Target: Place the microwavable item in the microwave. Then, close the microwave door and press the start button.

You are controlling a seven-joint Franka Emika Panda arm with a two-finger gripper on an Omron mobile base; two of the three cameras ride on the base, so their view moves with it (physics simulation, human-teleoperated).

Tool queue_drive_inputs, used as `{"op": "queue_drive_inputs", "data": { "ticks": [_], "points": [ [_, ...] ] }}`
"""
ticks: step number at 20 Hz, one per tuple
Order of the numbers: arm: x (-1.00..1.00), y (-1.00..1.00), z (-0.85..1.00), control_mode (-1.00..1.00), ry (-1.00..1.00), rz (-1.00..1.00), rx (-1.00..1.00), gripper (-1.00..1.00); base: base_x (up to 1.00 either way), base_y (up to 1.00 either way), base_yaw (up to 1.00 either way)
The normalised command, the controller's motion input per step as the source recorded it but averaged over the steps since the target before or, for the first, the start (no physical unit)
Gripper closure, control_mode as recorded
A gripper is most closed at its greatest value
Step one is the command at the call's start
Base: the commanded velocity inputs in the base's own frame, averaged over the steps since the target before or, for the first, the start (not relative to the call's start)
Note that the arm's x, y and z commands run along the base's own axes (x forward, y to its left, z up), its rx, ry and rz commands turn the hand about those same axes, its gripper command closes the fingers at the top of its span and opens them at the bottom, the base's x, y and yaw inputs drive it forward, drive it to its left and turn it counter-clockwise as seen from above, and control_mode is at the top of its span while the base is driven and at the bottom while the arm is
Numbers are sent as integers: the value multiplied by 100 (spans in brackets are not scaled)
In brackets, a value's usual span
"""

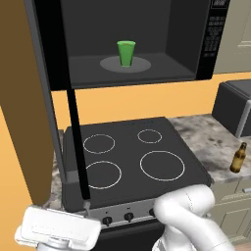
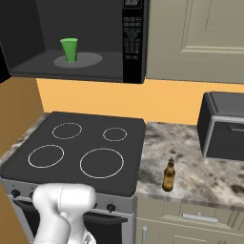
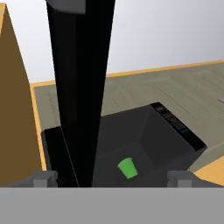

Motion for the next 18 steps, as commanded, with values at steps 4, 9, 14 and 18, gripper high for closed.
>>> {"op": "queue_drive_inputs", "data": {
  "ticks": [4, 9, 14, 18],
  "points": [
    [1, 81, 7, -100, 0, 0, 0, -100, 0, 0, 0],
    [0, 17, 41, -100, 0, 0, 0, -100, 0, 0, 0],
    [0, -18, 42, -100, 0, 0, 5, -100, 0, 0, 0],
    [-3, -54, 57, -100, 0, 0, 24, -100, 0, 0, 0]
  ]
}}
